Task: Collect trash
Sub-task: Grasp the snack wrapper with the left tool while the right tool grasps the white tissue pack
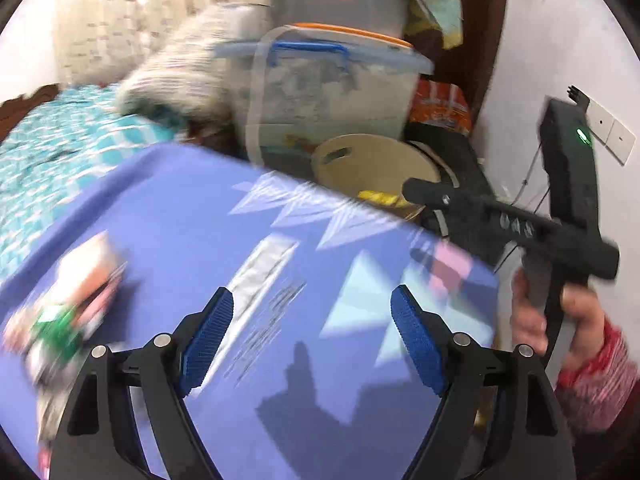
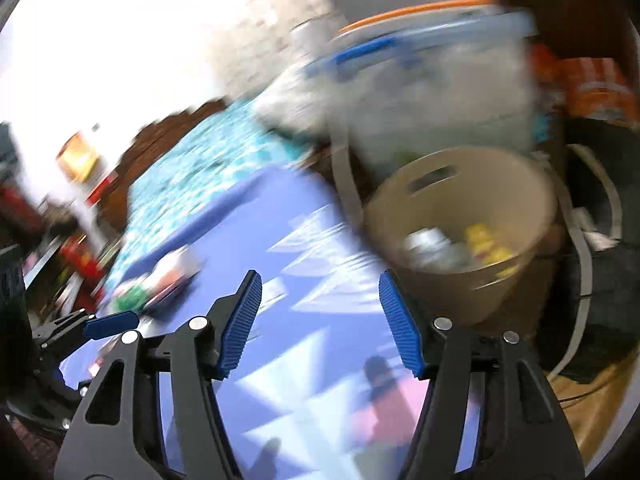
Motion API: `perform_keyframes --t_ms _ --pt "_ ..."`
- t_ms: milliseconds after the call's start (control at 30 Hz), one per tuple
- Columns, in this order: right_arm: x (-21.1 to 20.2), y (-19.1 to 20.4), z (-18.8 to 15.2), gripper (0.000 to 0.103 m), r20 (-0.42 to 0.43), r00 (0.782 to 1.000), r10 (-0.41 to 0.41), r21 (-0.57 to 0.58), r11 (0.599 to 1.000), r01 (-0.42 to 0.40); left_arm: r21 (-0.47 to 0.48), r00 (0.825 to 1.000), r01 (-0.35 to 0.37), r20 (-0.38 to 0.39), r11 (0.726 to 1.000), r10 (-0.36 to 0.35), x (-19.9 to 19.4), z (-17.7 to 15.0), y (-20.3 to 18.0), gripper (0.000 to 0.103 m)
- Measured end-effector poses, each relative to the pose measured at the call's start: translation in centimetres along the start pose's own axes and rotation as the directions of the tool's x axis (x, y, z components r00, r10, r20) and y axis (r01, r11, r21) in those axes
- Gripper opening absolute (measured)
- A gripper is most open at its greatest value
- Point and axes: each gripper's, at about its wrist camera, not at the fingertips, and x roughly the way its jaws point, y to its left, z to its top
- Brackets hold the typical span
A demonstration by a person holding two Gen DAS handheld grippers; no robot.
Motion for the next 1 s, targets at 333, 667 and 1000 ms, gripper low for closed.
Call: perform_keyframes --t_ms 333,667,1000 --pt "6.2 14.2 -5.9 0.062 -0.252 0.946 0.207 -0.147 0.957 -0.248 -0.304 0.927 -0.376 -0.113 0.876 0.359 -9.9 -12.6 16.3 0.076" --pt "12.4 20.1 -7.4 0.074 -0.371 0.905 0.210 -0.175 0.941 -0.290 -0.254 0.898 -0.435 -0.189 0.864 0.397 -7.1 -14.0 22.2 0.076" --pt "16.4 22.4 -6.6 0.059 -0.438 0.872 0.216 -0.205 0.921 -0.331 -0.216 0.910 -0.382 -0.258 0.898 0.325 -3.5 -12.8 23.1 0.022"
